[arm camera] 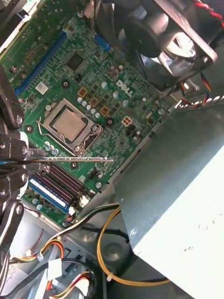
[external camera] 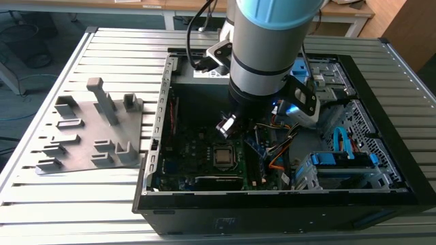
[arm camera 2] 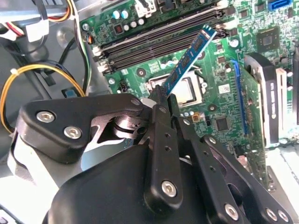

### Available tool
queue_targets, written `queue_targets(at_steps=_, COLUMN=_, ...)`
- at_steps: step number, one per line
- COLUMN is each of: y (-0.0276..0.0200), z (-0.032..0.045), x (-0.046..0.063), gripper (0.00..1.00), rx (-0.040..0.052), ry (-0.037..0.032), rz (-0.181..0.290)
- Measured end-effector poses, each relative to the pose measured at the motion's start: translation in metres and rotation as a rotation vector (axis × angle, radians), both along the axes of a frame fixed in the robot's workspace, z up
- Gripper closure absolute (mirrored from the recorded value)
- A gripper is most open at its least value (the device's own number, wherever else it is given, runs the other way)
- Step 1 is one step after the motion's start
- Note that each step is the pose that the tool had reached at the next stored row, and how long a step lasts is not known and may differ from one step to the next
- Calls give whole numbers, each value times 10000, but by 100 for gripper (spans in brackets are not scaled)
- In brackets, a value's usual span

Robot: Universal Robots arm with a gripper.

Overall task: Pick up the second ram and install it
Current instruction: 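Insert the second ram into the second slot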

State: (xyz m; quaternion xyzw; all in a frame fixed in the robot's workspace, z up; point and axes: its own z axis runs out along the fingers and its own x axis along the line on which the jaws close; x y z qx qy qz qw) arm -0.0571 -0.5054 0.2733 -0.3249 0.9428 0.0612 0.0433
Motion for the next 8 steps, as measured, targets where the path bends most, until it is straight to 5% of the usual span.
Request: queue_targets(at_steps=8, y=0, z=-1, x=0, gripper=86, rx=2, ry=-1, rz=-638)
